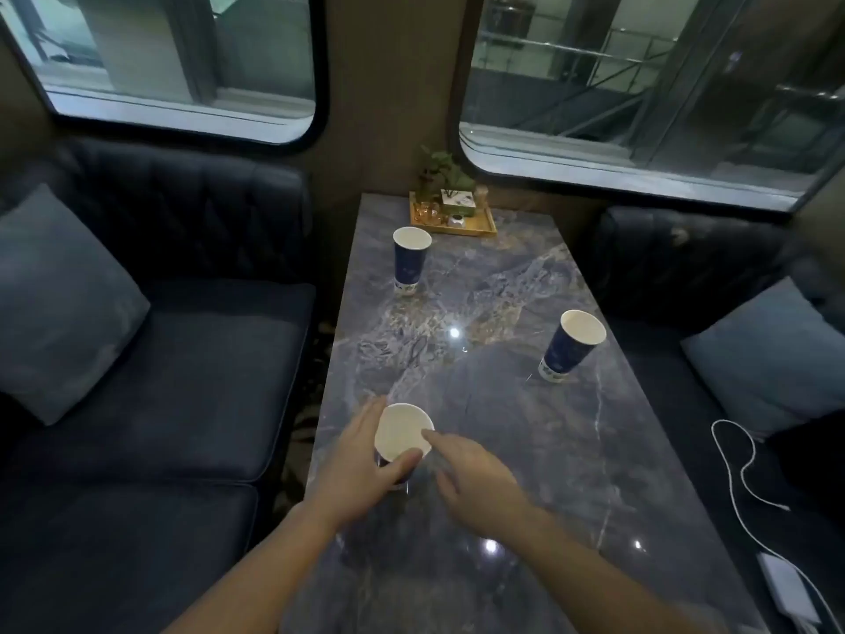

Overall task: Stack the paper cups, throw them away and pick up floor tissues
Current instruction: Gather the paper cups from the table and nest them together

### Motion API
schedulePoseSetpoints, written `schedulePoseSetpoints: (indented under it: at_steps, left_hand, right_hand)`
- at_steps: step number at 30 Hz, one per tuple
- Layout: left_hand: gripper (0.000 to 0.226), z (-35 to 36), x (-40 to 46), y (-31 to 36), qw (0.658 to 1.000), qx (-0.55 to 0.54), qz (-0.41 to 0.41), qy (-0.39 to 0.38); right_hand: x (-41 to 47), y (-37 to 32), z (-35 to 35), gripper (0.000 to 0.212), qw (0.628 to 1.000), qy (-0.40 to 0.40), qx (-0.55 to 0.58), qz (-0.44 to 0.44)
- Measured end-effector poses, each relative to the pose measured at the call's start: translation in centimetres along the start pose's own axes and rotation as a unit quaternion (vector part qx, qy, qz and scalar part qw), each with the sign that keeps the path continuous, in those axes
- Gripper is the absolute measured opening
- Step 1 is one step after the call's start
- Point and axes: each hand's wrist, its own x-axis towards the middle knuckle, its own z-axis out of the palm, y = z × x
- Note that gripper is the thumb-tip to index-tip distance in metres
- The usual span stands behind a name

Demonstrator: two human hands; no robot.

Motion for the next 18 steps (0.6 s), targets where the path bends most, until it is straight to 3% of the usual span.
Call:
schedulePoseSetpoints:
  at_steps: [4,10,18]
  left_hand:
    - [0.083,0.4,0.1,-0.2,0.998,-0.06,-0.004,0.008]
    - [0.083,1.0,-0.1,-0.6,0.987,-0.156,-0.046,-0.004]
    - [0.08,1.8,-0.1,-1.0,0.978,-0.2,-0.06,0.003]
  right_hand:
    - [1.5,-0.6,1.0,0.04,1.0,-0.012,-0.006,0.017]
    - [2.7,0.0,2.6,0.029,0.998,-0.007,-0.031,0.048]
    - [3.2,0.5,3.3,0.023,0.999,-0.011,-0.008,0.047]
